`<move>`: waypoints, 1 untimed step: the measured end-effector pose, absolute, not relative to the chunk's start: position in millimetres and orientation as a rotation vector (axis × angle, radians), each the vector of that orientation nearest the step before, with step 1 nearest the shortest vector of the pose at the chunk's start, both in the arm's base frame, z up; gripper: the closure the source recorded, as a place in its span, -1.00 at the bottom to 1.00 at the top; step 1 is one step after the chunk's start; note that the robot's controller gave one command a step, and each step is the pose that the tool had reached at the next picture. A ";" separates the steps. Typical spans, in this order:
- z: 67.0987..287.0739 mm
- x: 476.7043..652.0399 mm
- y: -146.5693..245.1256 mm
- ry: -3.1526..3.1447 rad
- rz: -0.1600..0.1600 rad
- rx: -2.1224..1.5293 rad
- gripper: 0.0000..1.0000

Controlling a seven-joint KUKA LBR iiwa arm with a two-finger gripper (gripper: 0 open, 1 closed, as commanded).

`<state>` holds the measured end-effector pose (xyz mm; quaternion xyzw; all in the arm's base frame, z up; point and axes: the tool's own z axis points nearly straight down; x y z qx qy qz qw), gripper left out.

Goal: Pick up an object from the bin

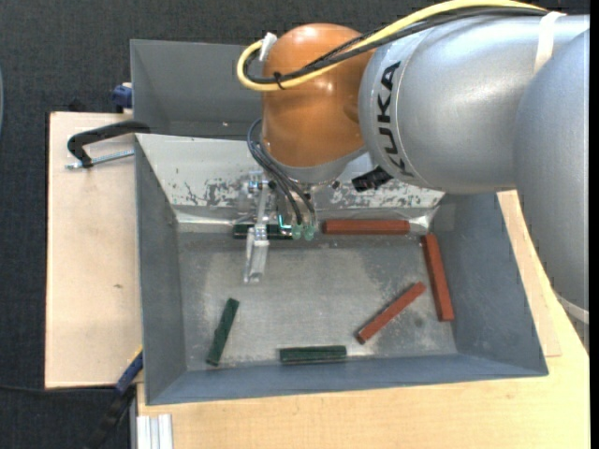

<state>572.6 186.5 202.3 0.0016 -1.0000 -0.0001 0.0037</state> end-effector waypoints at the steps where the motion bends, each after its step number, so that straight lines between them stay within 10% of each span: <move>1: 207.3 574.6 185.7 -3.143 -0.003 0.002 -1.00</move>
Offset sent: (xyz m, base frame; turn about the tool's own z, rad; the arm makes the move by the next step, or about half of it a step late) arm 0.0060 -0.0581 -0.0519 0.2949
